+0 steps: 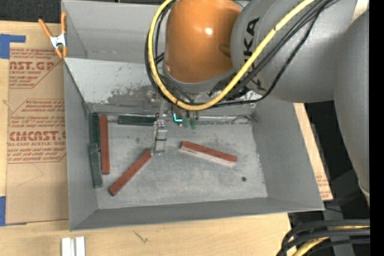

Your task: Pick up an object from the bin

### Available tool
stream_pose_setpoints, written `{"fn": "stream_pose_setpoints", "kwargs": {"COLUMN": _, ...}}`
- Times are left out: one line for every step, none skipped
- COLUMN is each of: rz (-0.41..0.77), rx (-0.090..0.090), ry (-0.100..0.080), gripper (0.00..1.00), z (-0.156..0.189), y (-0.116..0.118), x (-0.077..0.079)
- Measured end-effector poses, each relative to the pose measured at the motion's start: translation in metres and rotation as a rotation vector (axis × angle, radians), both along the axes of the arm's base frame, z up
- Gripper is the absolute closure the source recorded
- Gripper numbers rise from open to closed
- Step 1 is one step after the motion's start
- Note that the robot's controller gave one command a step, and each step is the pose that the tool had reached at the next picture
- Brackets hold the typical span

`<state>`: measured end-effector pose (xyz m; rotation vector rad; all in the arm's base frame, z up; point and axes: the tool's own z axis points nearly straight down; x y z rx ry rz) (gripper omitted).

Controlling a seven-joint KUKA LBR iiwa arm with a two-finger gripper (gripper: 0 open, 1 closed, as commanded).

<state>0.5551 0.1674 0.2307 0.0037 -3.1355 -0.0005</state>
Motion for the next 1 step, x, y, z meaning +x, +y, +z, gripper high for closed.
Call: {"fn": "stream_pose_setpoints", "kwargs": {"rz": -0.002, "rx": 0.001, "ry": -0.007, "gripper": 0.0, "z": 0.0044, "y": -0.0008, "x": 0.0017}}
